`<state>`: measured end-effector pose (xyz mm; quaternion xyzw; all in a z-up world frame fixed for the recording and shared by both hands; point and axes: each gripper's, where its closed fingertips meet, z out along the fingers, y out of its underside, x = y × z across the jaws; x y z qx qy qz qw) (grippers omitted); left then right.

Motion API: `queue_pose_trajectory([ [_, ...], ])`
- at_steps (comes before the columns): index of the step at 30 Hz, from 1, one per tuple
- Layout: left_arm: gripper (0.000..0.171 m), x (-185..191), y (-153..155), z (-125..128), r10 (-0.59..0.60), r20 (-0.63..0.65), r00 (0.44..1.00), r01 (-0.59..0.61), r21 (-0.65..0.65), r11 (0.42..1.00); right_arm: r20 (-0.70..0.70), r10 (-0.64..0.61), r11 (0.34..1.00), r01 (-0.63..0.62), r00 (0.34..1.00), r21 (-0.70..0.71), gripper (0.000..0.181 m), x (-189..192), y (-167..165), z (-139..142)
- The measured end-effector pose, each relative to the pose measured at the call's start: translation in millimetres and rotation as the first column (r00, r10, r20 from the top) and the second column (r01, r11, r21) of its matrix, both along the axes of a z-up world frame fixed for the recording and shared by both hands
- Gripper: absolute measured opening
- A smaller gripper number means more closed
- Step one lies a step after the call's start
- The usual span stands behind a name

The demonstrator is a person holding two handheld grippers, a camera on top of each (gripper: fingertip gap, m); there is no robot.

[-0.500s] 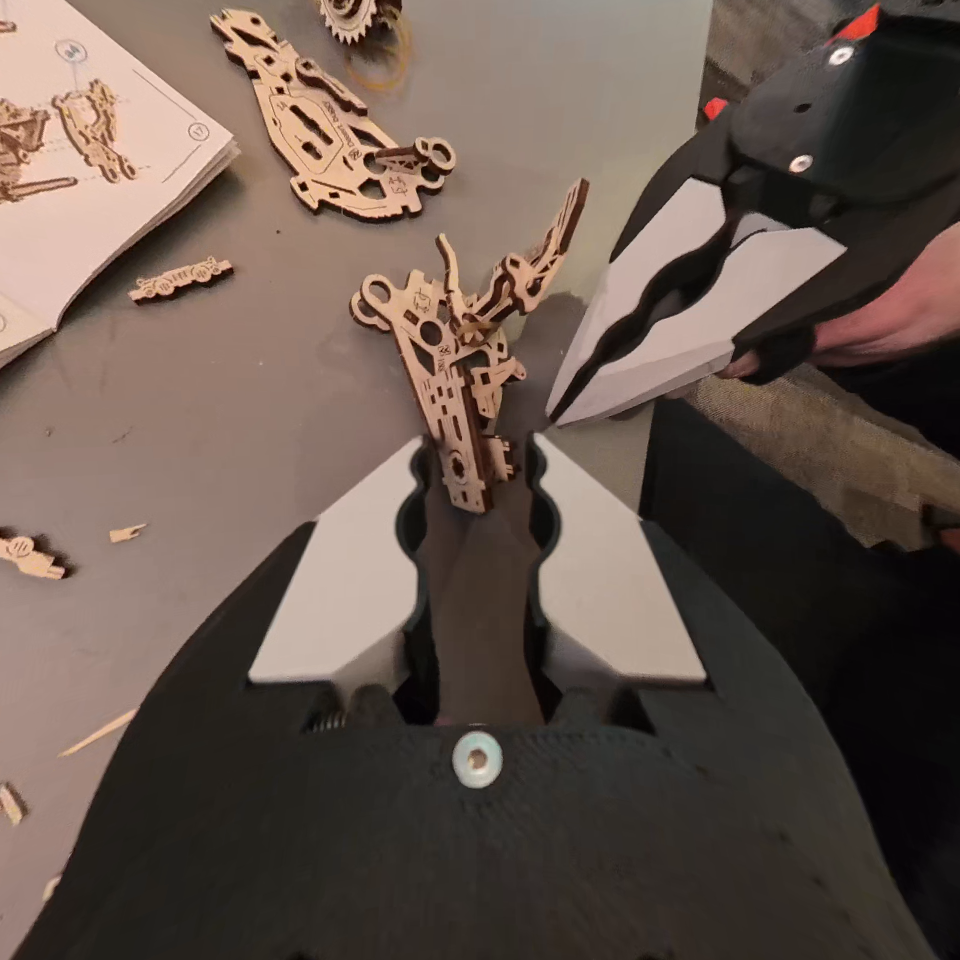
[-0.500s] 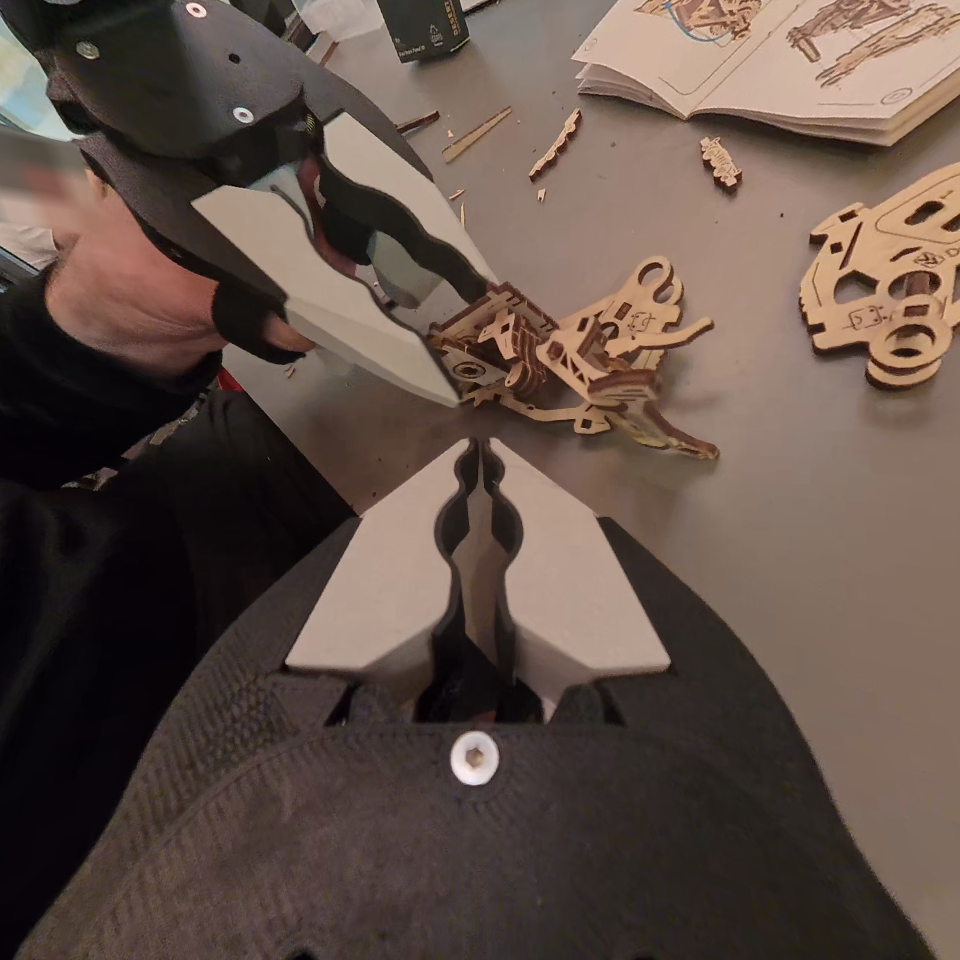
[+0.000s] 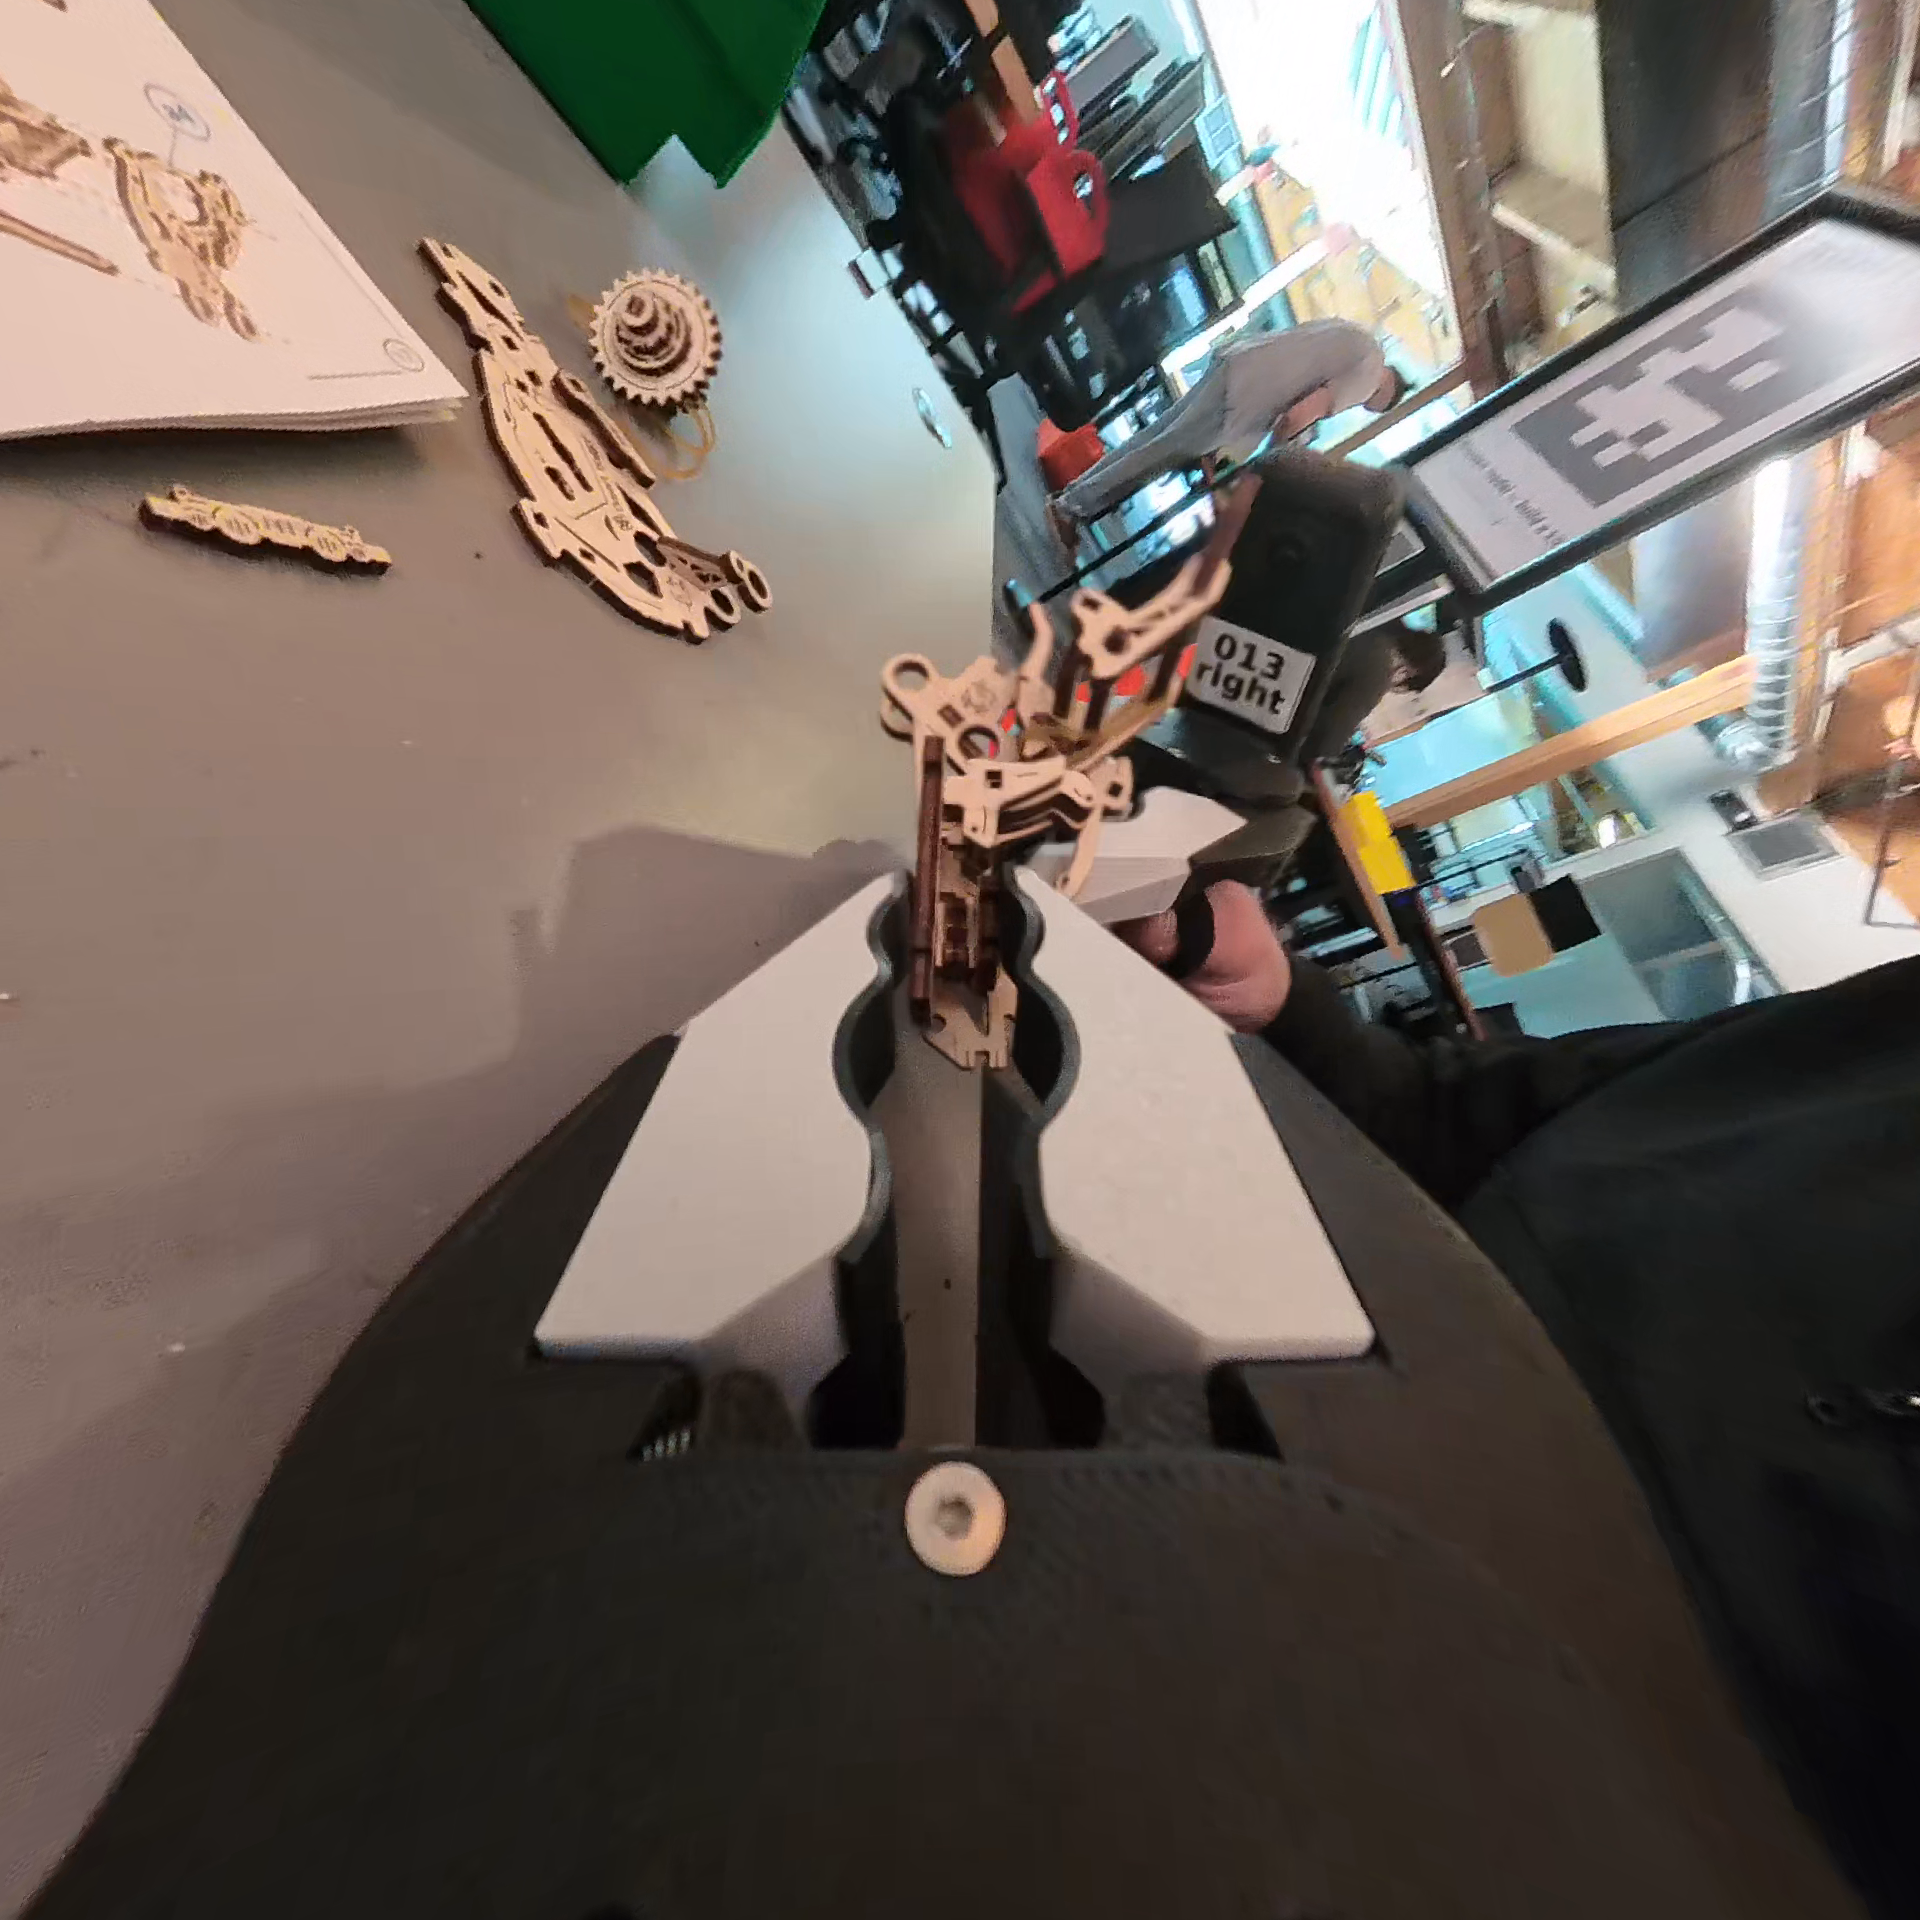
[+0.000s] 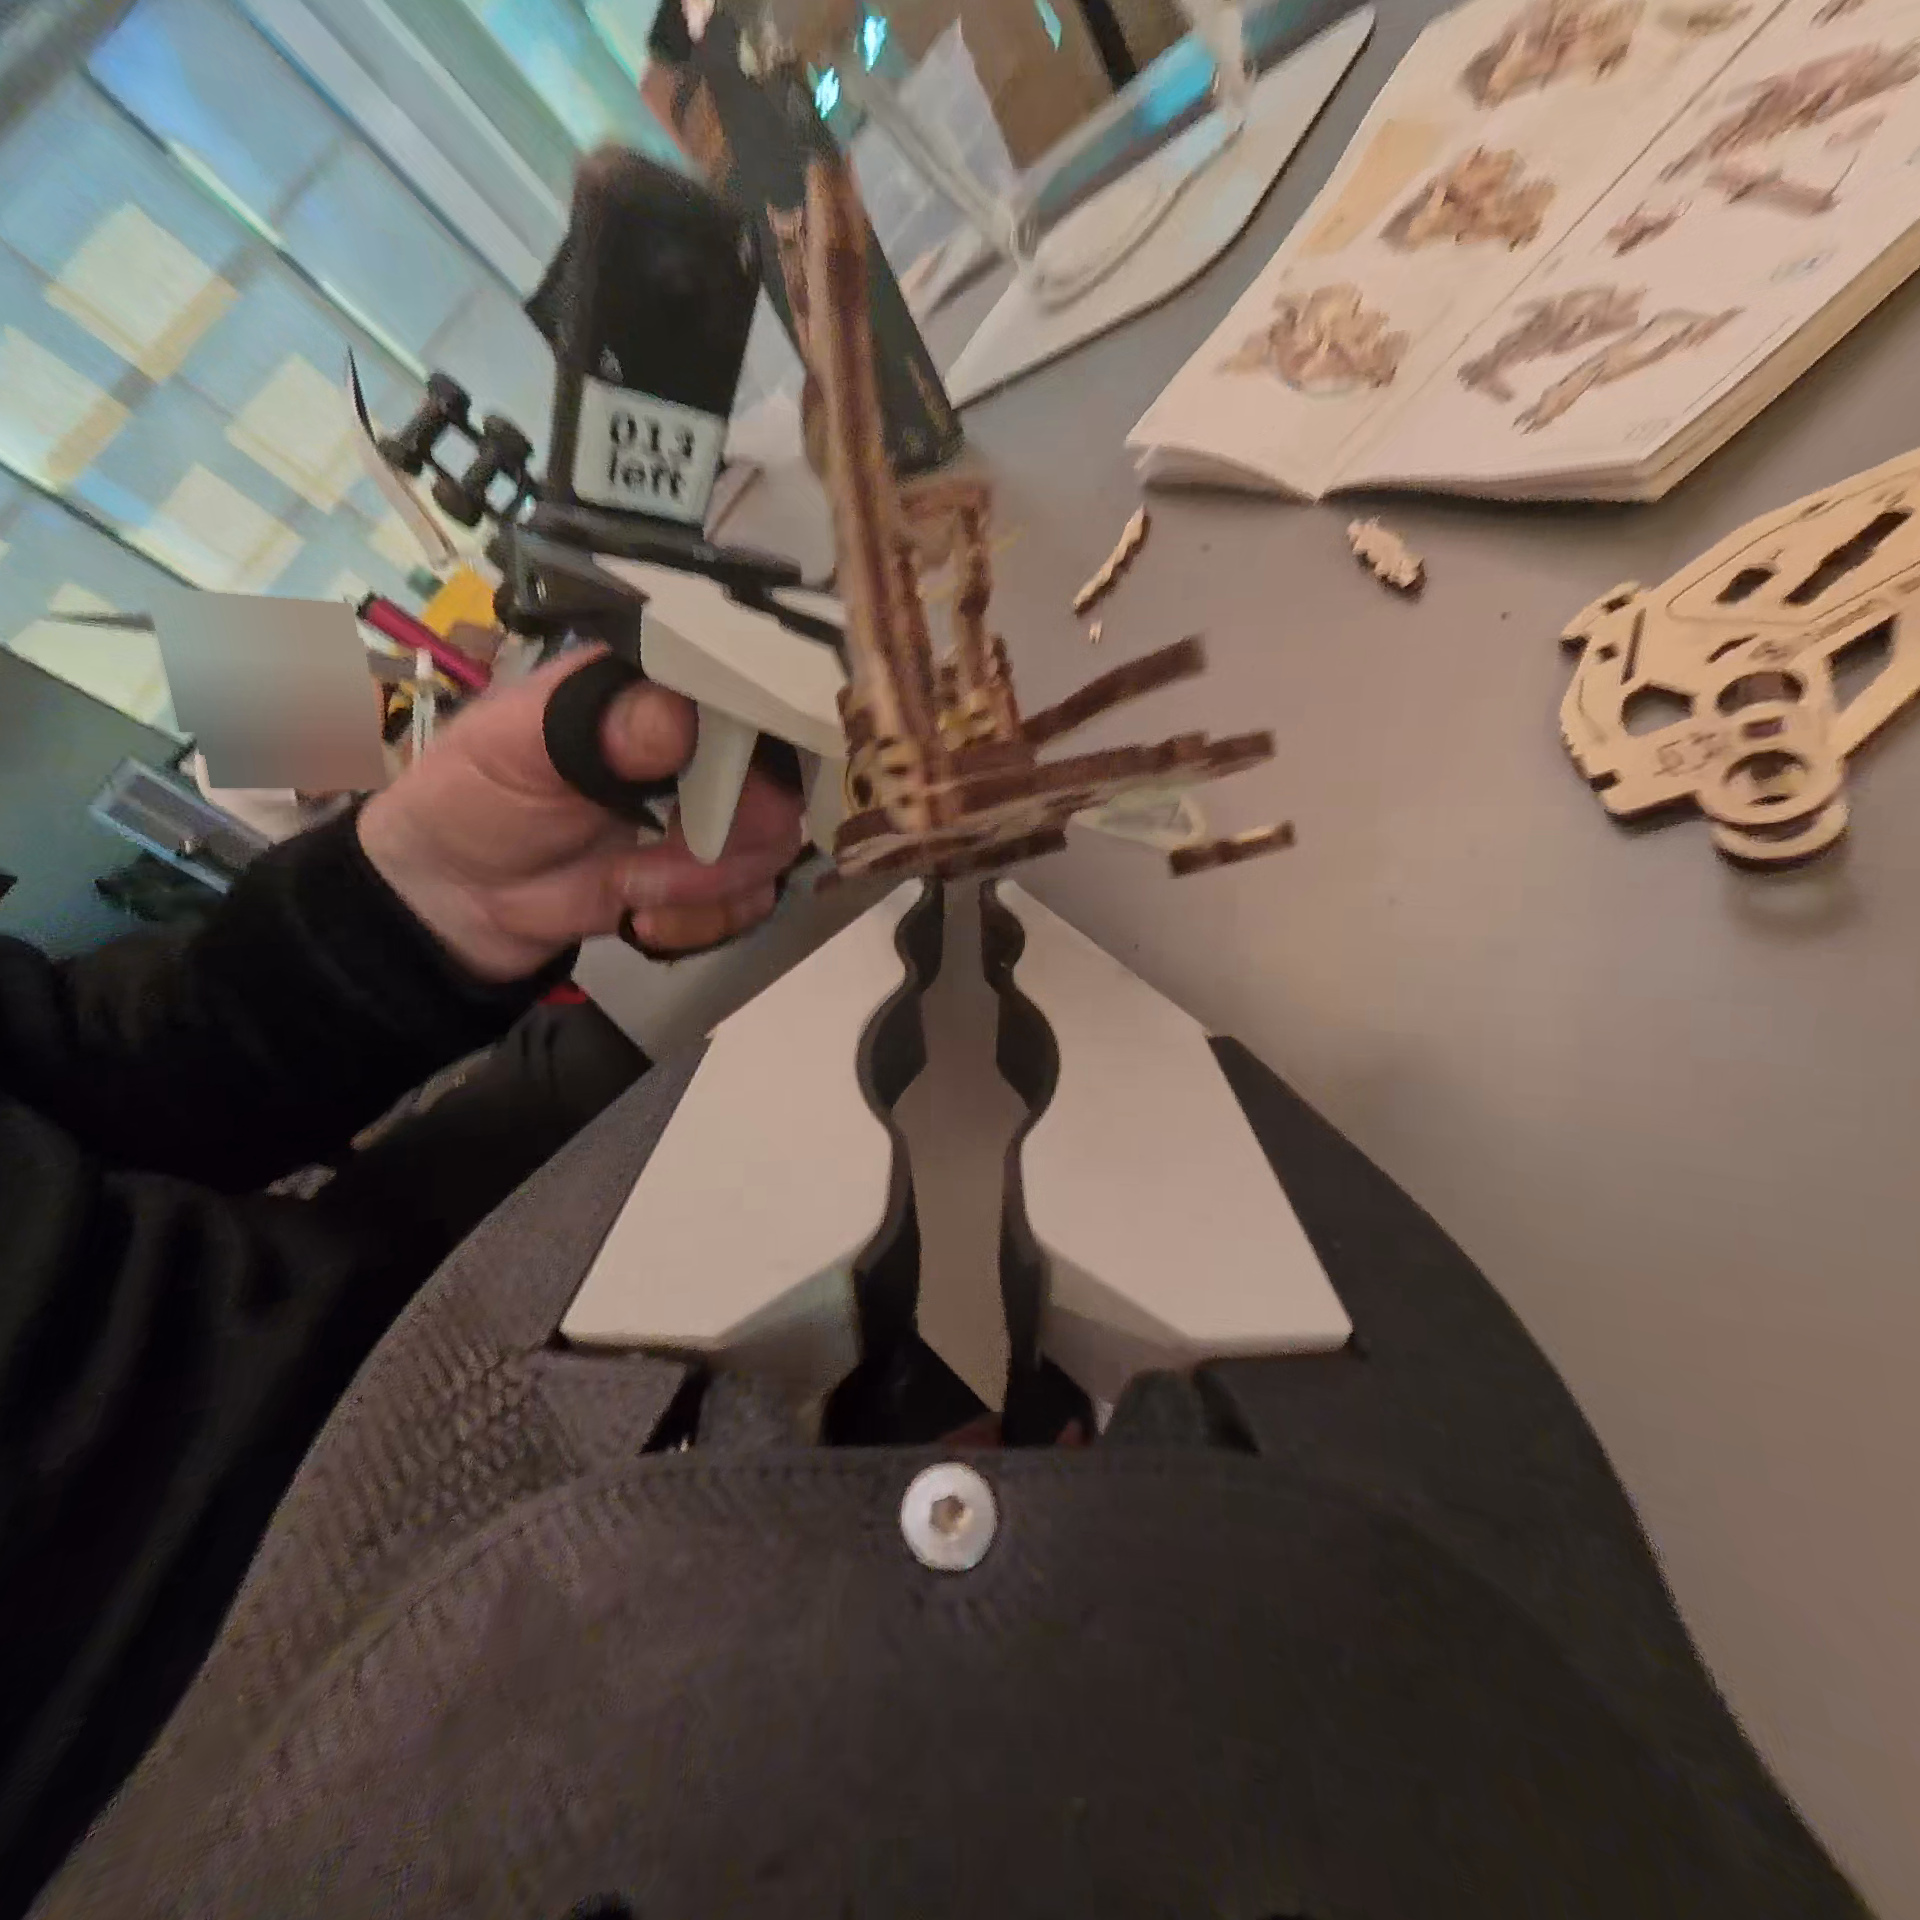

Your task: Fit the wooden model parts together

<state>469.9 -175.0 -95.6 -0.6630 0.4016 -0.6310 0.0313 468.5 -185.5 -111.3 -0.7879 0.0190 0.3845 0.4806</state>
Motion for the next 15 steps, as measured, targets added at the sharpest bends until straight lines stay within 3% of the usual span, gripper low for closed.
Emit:
queue_pose_trajectory([
  [5, 0.014, -1, 4, 5, -0.001, 0.043, 0.999, 0.003, -0.044, 0.999, -0.018, -0.018, 0.999, 0.019, 1.000, 0.041, 0.000, 3, 6, 10],
  [15, 0.013, -4, 2, -6, -0.022, 0.015, 1.000, 0.021, 0.039, 0.999, 0.113, 0.020, 1.000, -0.022, 0.993, 0.018, 0.000, 5, 13, 6],
])
